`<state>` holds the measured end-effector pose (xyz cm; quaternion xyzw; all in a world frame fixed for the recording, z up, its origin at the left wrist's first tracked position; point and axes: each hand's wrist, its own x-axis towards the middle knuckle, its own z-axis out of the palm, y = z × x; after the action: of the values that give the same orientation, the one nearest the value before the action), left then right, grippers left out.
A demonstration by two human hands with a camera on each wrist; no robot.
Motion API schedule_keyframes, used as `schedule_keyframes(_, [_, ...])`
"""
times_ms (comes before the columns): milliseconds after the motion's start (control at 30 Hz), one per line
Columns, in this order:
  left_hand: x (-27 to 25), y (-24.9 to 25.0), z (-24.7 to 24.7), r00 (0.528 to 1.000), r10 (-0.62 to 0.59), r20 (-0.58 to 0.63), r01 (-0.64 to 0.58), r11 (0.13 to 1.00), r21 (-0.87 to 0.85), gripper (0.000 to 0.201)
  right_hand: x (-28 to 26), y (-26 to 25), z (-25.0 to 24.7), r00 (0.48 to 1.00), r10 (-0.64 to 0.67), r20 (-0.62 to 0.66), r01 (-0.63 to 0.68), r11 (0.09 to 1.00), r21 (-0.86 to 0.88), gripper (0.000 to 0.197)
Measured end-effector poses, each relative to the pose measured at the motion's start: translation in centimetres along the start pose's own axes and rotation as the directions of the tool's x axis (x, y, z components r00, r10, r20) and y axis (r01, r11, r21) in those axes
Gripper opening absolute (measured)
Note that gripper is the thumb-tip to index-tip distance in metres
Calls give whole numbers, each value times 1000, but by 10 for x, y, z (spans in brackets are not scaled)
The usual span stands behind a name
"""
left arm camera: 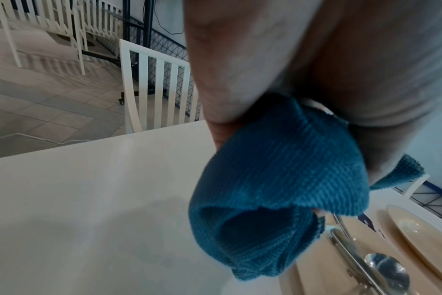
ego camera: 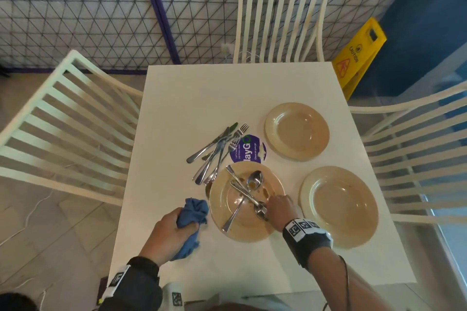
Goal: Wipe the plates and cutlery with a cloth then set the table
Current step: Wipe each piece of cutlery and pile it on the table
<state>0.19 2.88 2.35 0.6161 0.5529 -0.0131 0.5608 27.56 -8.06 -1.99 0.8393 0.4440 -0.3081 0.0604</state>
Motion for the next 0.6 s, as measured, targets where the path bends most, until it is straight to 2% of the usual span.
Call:
schedule_keyframes(167, [-9, 10, 13, 999, 35, -1, -35, 999, -5, 16, -3, 1, 2, 995, 14, 97, -27, 990, 135, 37])
schedule_keyframes(267, [-13, 20, 21, 1000, 20, -9, -21, 996, -83, 15, -7, 4, 5, 989, -2, 147, -38, 963, 265, 23])
schedule_keyframes(433, [-15, 48, 36, 999, -45, -25, 35, 947, -318, 10, -24, 14, 0, 985, -74, 155, -31, 812, 583, 19])
schedule_keyframes(533, [-12, 65, 50, 996, -88, -26, 62, 856, -512, 15, -39, 15, -10, 980, -165, 115, 37, 711, 703, 17])
schedule_keyframes(600, [-11, 78, 64, 995, -98, 14, 86, 784, -615, 27, -50, 12, -18, 978, -201, 56, 87, 637, 766, 16])
